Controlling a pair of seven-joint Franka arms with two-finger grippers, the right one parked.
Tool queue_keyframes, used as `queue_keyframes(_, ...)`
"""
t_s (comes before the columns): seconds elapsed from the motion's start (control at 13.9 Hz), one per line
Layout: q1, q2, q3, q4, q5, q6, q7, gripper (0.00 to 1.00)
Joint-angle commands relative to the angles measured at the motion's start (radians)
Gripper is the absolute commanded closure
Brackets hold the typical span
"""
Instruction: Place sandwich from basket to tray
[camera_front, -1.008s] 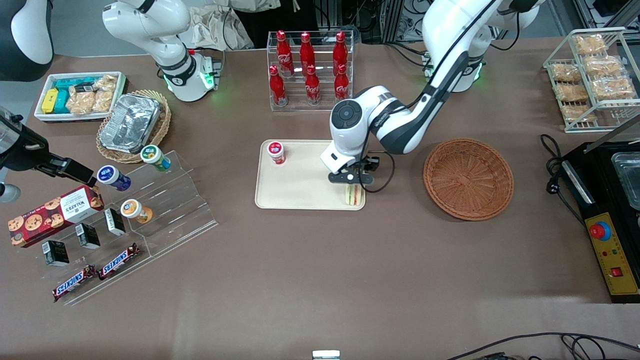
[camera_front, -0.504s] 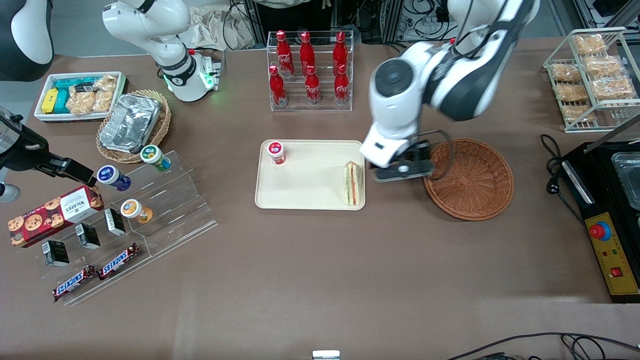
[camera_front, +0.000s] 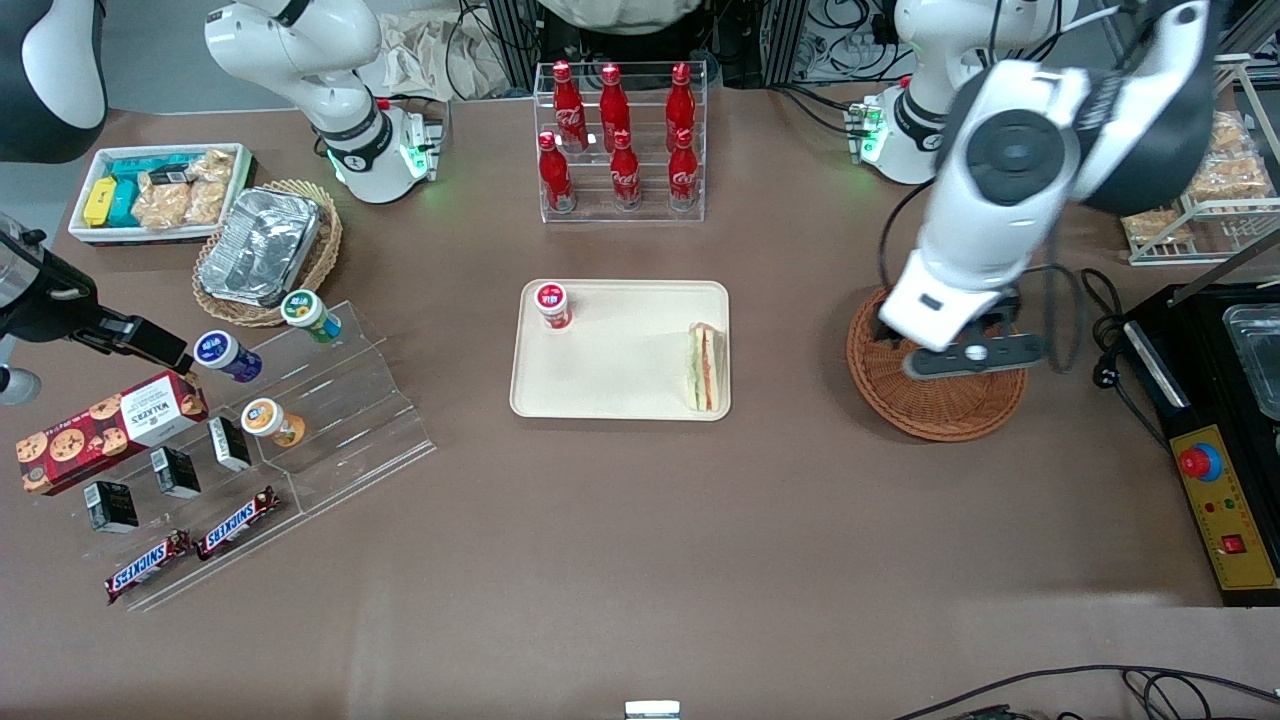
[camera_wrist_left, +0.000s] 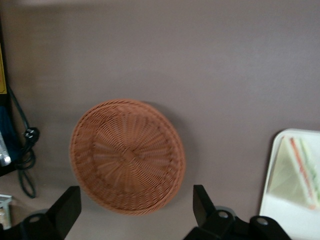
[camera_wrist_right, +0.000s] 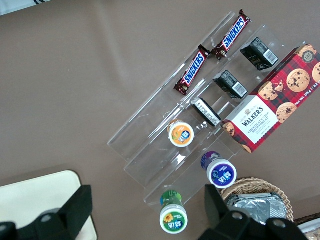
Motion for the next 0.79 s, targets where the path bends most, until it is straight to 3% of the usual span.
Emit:
queue_keyframes(0.0, 0.001, -0.099, 0.13, -0.02, -0.086, -0.047, 0.185, 0.01)
queue_keyframes(0.29, -0.01, -0.149, 0.291, -0.022, -0.164, -0.108, 0.419, 0.01)
queue_keyframes(0.43, -0.019, -0.169, 0.365, -0.02, -0.245, -0.113, 0.489, 0.01)
queue_keyframes(0.72, -0.049, -0.159, 0.41, 0.064, -0.247, -0.171, 0.494, 0.0)
